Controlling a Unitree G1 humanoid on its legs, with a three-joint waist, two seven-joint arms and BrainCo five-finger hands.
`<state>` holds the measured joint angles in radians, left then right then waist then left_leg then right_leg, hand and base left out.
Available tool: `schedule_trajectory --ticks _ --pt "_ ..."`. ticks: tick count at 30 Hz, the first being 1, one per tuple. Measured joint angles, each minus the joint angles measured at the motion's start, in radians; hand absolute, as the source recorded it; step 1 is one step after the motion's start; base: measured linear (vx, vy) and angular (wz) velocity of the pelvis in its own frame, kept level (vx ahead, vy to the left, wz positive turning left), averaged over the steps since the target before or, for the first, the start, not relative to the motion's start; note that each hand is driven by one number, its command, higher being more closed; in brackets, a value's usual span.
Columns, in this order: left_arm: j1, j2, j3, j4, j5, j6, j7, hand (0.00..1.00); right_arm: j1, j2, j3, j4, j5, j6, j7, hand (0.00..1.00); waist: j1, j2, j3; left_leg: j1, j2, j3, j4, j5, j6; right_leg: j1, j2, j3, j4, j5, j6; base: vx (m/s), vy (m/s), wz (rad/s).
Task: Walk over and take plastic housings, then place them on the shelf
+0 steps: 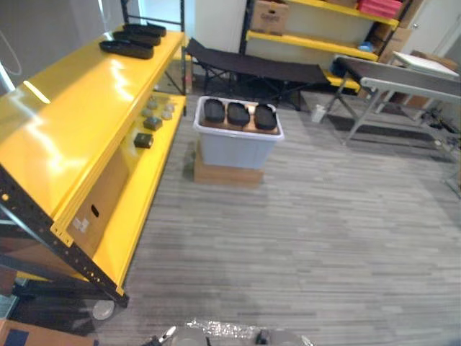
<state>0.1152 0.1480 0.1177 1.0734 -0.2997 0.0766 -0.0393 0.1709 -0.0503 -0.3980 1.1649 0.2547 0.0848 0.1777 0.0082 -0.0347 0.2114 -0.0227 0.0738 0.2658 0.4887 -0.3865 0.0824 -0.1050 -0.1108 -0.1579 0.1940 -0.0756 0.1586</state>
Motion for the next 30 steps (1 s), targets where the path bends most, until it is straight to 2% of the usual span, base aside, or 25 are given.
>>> schedule_trajectory --ticks 3,5,6,7,8,9,10,12,14,15,16,17,18,19,20,21,22,23,24,25,26,29,30 --pt "0.0 -0.005 0.018 -0.003 -0.056 -0.01 -0.006 0.0 0.021 0.004 -0.01 0.004 -0.042 0.025 0.004 0.0 -0.001 0.006 -0.003 0.066 -0.007 0.014 -0.042 -0.02 -0.026 -0.003 0.022 0.007 0.023 0.016 -0.014 0.26 -0.058 -0.08" --pt "0.0 -0.015 0.018 -0.026 -0.097 -0.013 -0.002 0.0 0.023 0.003 -0.008 0.007 -0.049 0.03 0.001 0.0 -0.009 0.015 -0.009 0.08 -0.021 0.003 -0.048 -0.044 -0.038 -0.042 0.026 0.015 0.129 -0.009 -0.049 0.4 -0.121 0.14" --pt "0.007 -0.025 0.019 -0.038 -0.138 -0.015 0.003 0.0 0.024 -0.006 0.005 0.008 -0.055 0.027 -0.007 0.0 -0.012 0.026 -0.014 0.076 -0.025 -0.006 -0.027 -0.071 -0.069 -0.069 0.029 0.018 0.209 -0.038 -0.088 0.31 -0.114 0.19" --pt "0.016 -0.031 0.022 -0.035 -0.155 -0.016 0.008 0.0 0.025 -0.013 0.016 0.008 -0.055 0.025 -0.01 0.0 -0.013 0.034 -0.019 0.078 -0.023 -0.008 -0.019 -0.078 -0.08 -0.071 0.041 0.017 0.225 -0.045 -0.095 0.34 -0.127 0.29" --pt "0.024 -0.055 0.034 -0.032 -0.196 -0.017 0.023 0.0 0.022 -0.036 0.039 0.008 -0.052 0.003 -0.028 0.0 -0.018 0.059 -0.03 0.053 0.008 -0.017 0.082 -0.089 -0.109 -0.05 0.053 0.004 0.233 -0.074 -0.1 0.45 -0.109 0.32" --pt "0.031 -0.07 0.053 -0.033 -0.213 -0.017 0.026 0.0 0.021 -0.061 0.062 0.008 -0.058 -0.029 -0.058 0.0 -0.02 0.093 -0.029 -0.021 0.055 -0.017 0.264 -0.044 -0.147 -0.023 0.063 -0.019 0.224 -0.088 -0.117 0.53 -0.094 0.37" --pt "0.033 -0.084 0.078 -0.033 -0.217 -0.014 0.025 0.0 -0.001 -0.08 0.087 0.004 -0.066 -0.068 -0.077 0.0 -0.014 0.111 -0.017 -0.09 0.077 -0.029 0.422 0.078 -0.137 0.041 0.058 -0.028 0.176 -0.088 -0.118 0.52 -0.063 0.28" --pt "0.041 -0.097 0.079 -0.033 -0.246 -0.012 0.023 0.0 -0.029 -0.094 0.092 0.002 -0.072 -0.116 -0.095 0.0 0.001 0.112 -0.007 -0.129 0.05 -0.065 0.451 0.048 -0.127 0.117 0.044 -0.03 0.117 -0.085 -0.115 0.34 -0.021 0.17" --pt "0.051 -0.108 0.102 -0.038 -0.252 -0.013 0.015 0.0 -0.103 -0.11 0.114 -0.01 -0.074 -0.165 -0.098 0.0 0.025 0.108 -0.004 -0.194 -0.008 -0.124 0.287 0.037 -0.127 0.181 0.007 -0.026 0.051 -0.086 -0.117 0.39 0.055 0.1" --pt "0.055 -0.11 0.11 -0.043 -0.25 -0.012 0.012 0.0 -0.151 -0.117 0.124 -0.022 -0.072 -0.188 -0.113 0.0 0.046 0.099 0.003 -0.231 -0.034 -0.138 0.142 0.058 -0.137 0.202 -0.015 -0.019 0.026 -0.1 -0.11 0.34 0.14 -0.12" --pt "0.064 -0.111 0.125 -0.049 -0.243 -0.011 0.007 0.0 -0.197 -0.131 0.128 -0.049 -0.068 -0.199 -0.12 0.0 0.068 0.1 0.01 -0.246 -0.043 -0.168 -0.033 0.142 -0.154 0.211 -0.026 -0.006 0.013 -0.129 -0.079 0.25 0.145 -0.25" --pt "0.074 -0.113 0.129 -0.044 -0.239 -0.009 0.002 0.0 -0.21 -0.135 0.141 -0.064 -0.056 -0.201 -0.125 0.0 0.079 0.104 0.014 -0.241 -0.032 -0.164 -0.067 0.239 -0.156 0.221 -0.025 0.002 0.017 -0.145 -0.062 0.29 0.166 -0.29" --pt "0.092 -0.114 0.14 -0.03 -0.223 -0.008 -0.012 0.0 -0.224 -0.133 0.178 -0.095 -0.033 -0.197 -0.131 0.0 0.096 0.084 0.019 -0.21 -0.041 -0.136 -0.069 0.257 -0.115 0.25 -0.035 0.022 0.02 -0.161 -0.059 0.27 0.153 -0.19" --pt "0.103 -0.111 0.148 -0.036 -0.215 -0.01 -0.019 0.0 -0.229 -0.13 0.195 -0.101 -0.033 -0.196 -0.131 0.0 0.102 0.071 0.019 -0.204 -0.048 -0.131 -0.065 0.24 -0.111 0.255 -0.043 0.025 0.022 -0.167 -0.069 0.45 0.193 -0.08" --pt "0.102 -0.083 0.153 -0.035 -0.19 -0.009 -0.036 0.0 -0.246 -0.129 0.205 -0.105 -0.033 -0.19 -0.127 0.0 0.111 0.039 0.03 -0.204 -0.06 -0.126 -0.031 0.198 -0.096 0.264 -0.055 0.031 0.032 -0.171 -0.074 0.36 0.134 -0.04" --pt "0.098 -0.072 0.156 -0.036 -0.171 -0.009 -0.049 0.0 -0.255 -0.128 0.206 -0.103 -0.032 -0.183 -0.119 0.0 0.116 0.018 0.041 -0.202 -0.061 -0.119 -0.007 0.172 -0.082 0.26 -0.061 0.035 0.064 -0.167 -0.066 0.35 0.115 -0.06" --pt "0.093 -0.066 0.157 -0.036 -0.158 -0.009 -0.053 0.0 -0.256 -0.128 0.205 -0.102 -0.032 -0.177 -0.111 0.0 0.116 0.008 0.046 -0.198 -0.06 -0.116 0.008 0.152 -0.079 0.25 -0.064 0.041 0.098 -0.166 -0.064 0.34 0.109 -0.33" --pt "0.091 -0.059 0.158 -0.034 -0.136 -0.012 -0.056 0.0 -0.253 -0.126 0.2 -0.087 -0.032 -0.162 -0.098 0.0 0.117 -0.015 0.053 -0.165 -0.054 -0.091 0.022 0.113 -0.064 0.195 -0.08 0.052 0.249 -0.173 -0.052 0.34 0.11 -0.4" --pt "0.089 -0.054 0.157 -0.035 -0.122 -0.017 -0.056 0.0 -0.247 -0.124 0.192 -0.078 -0.033 -0.154 -0.09 0.0 0.117 -0.02 0.053 -0.149 -0.053 -0.083 0.028 0.1 -0.058 0.168 -0.09 0.051 0.326 -0.172 -0.043 0.42 0.12 -0.51" --pt "0.077 -0.044 0.149 -0.036 -0.118 -0.029 -0.057 0.0 -0.224 -0.116 0.174 -0.064 -0.034 -0.146 -0.082 0.0 0.116 -0.02 0.055 -0.11 -0.051 -0.063 0.036 0.071 -0.041 0.119 -0.121 0.034 0.474 -0.173 -0.017 0.37 0.055 -0.32" --pt "0.061 -0.037 0.141 -0.038 -0.12 -0.051 -0.057 0.0 -0.195 -0.107 0.154 -0.035 -0.041 -0.142 -0.067 0.0 0.112 -0.024 0.055 -0.063 -0.049 -0.063 0.041 0.047 -0.031 0.1 -0.145 -0.012 0.562 -0.208 -0.02 0.39 0.028 -0.2" --pt "0.004 -0.028 0.133 -0.086 -0.141 -0.098 -0.056 0.0 -0.14 -0.087 0.154 0.004 -0.072 -0.118 -0.057 0.0 0.097 -0.002 0.054 0.023 -0.025 -0.063 -0.019 0.041 -0.033 0.056 -0.135 -0.13 0.537 -0.269 -0.064 0.35 -0.056 -0.07" --pt "-0.016 -0.034 0.128 -0.105 -0.171 -0.109 -0.055 0.0 -0.13 -0.079 0.154 0.005 -0.077 -0.106 -0.059 0.0 0.091 0.022 0.051 0.04 0.0 -0.063 -0.039 0.042 -0.035 0.029 -0.106 -0.158 0.472 -0.272 -0.072 0.34 -0.099 -0.16"
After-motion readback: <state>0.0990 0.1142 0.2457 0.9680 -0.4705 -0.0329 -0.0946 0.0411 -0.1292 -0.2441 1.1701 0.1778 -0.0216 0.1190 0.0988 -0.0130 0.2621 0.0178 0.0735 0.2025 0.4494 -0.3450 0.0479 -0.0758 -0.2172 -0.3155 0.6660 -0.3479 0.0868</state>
